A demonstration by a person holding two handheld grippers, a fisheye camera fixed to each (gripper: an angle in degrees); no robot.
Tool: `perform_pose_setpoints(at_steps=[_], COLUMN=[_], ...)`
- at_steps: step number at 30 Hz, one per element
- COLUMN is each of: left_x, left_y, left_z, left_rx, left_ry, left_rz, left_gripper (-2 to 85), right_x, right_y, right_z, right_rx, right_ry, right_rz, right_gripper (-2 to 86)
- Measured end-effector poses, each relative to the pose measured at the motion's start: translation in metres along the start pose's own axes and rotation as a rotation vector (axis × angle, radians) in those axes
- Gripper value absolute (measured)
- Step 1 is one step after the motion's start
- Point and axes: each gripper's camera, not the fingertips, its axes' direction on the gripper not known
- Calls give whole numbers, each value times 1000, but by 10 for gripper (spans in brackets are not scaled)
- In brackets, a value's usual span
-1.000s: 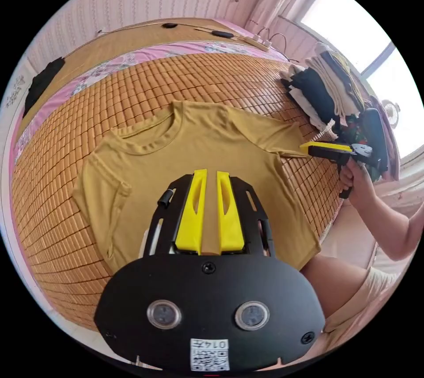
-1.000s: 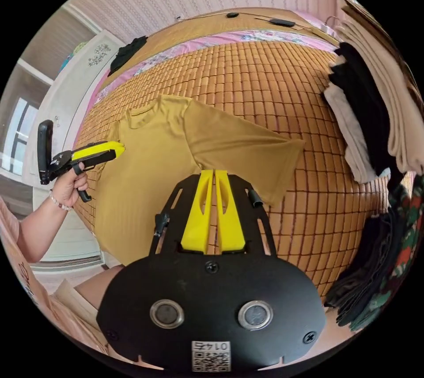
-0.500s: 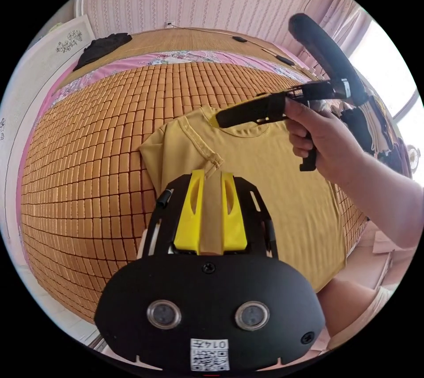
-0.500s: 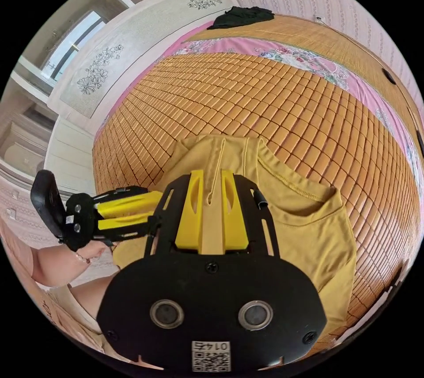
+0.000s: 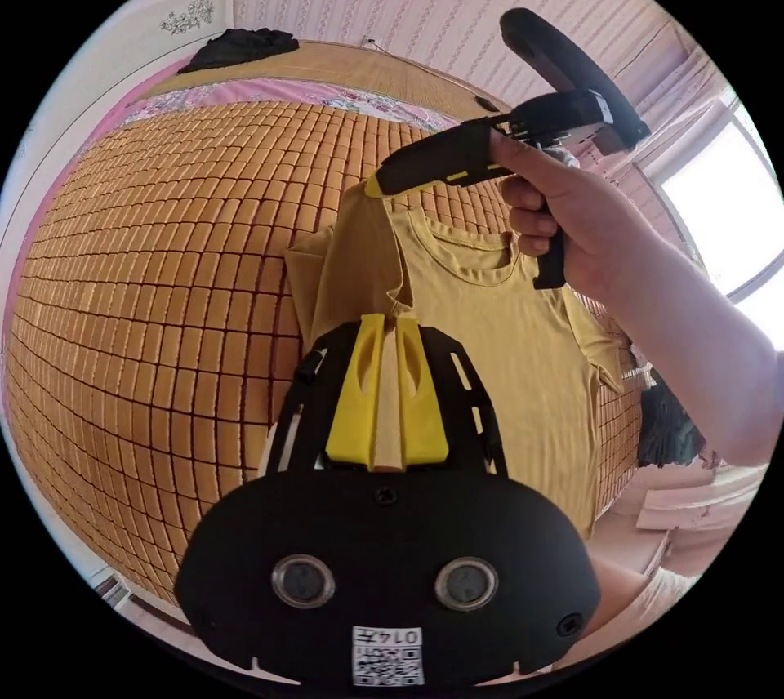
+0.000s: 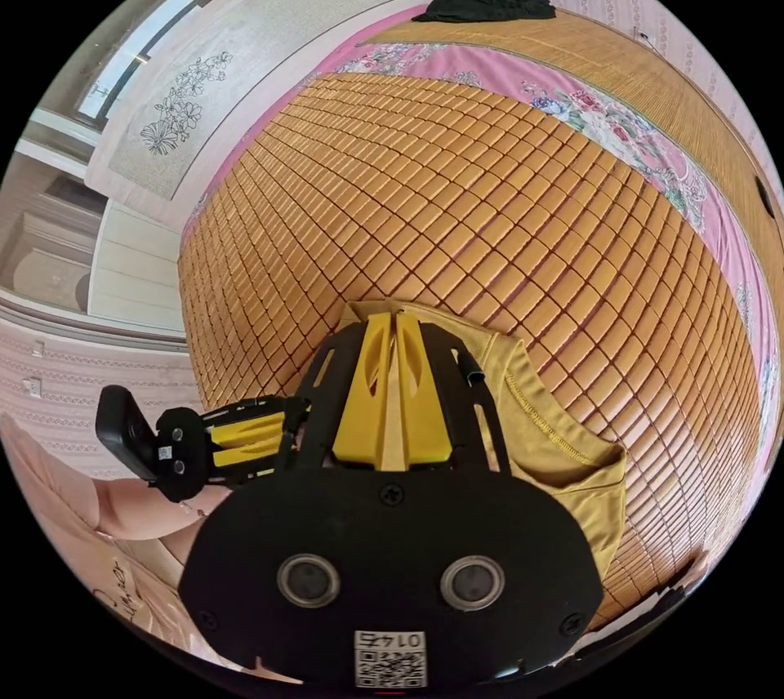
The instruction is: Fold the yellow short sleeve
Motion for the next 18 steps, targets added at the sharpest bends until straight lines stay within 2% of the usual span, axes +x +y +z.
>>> perform_pose_setpoints(at_steps=[5, 11, 14, 18], left_x=[-68, -152, -177, -206], left_y=[34, 83, 99, 118], left_z=[-82, -119, -128, -140], left_rx=[128, 125, 108, 73], left_ry=[-19, -74, -76, -30], left_rz=[-157, -378, -420, -518], left_gripper=[13, 9, 10, 16], right_x=[-44, -100, -118, -125], right_y=[-41, -79, -88, -95], right_z=[12, 101, 119, 113], right_rx=[51, -61, -69, -31], right_ry=[-262, -343, -385, -341], right_rz=[-101, -156, -211, -259], right_gripper=[1, 6, 9, 15])
